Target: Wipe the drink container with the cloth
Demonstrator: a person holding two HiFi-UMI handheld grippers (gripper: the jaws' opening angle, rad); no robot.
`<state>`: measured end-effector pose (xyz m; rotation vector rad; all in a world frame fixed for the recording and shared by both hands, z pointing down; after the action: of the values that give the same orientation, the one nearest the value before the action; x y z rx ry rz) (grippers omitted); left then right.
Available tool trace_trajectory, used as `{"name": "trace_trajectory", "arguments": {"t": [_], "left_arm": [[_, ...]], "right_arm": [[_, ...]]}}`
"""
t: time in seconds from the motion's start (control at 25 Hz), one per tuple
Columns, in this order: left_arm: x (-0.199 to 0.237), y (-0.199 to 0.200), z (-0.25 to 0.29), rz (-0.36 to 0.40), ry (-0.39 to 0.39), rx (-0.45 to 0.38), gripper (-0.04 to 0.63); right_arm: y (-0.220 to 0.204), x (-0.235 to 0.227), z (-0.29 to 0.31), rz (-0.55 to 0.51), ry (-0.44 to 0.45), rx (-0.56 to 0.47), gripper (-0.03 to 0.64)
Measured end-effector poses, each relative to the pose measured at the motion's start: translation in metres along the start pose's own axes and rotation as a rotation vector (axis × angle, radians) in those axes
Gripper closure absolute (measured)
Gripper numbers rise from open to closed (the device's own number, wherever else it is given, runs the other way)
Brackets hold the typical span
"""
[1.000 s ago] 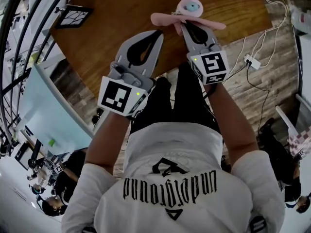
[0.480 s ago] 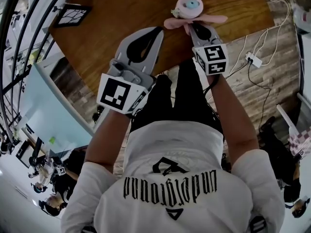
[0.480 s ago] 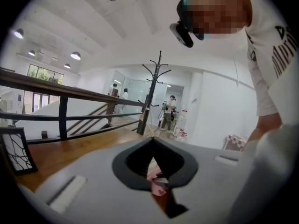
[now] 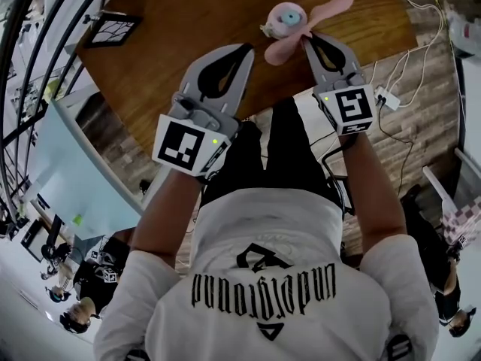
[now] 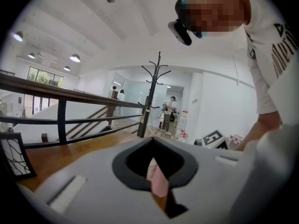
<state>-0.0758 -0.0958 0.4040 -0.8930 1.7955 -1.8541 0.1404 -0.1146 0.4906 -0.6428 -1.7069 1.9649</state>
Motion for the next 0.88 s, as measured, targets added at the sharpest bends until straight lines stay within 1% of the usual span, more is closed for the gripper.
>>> {"name": "trace_trajectory", "arguments": {"t": [0.12,0.28,0.4,0.64,0.76,0.88], "left_arm": [[-0.002,-0.001,0.004,-0.001,0.005,0.000,0.546],[0.004,-0.010,0.009,0.002,-0.007,0.012,0.546],[0.009,-0.015,0.011,-0.010,0.009,0.012,0.546],[0.010,-0.023,0.017,-0.020,0.035,0.030,0.546],[0.009,-0.024,0.020,-0.009,0.046,0.036,0.546],[0.010,-0.023,0.024,-0.008,0.058,0.031,0.546]], "right_arm": [[-0.014,-0.005,0.000,0.004,0.019,0.042,0.604],[-0.048,-0.009,0.011,0.029,0.028,0.123,0.604],[-0.069,-0.012,0.018,0.042,0.037,0.174,0.604],[-0.089,-0.021,0.023,0.048,0.065,0.246,0.604],[-0.086,-0.023,0.024,0.049,0.079,0.240,0.604],[-0.069,-0.027,0.023,0.039,0.108,0.187,0.604]]}}
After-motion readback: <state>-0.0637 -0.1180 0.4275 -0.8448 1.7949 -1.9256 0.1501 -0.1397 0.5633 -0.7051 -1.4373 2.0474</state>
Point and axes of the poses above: the fingertips, and each gripper's own axes: z forward along the fingers, x to its left, y out of its top, the point moved 9 cm from there along -z, backward along the fingers, and after that the axes turned 14 degrees about -x, right-handed, at the moved point
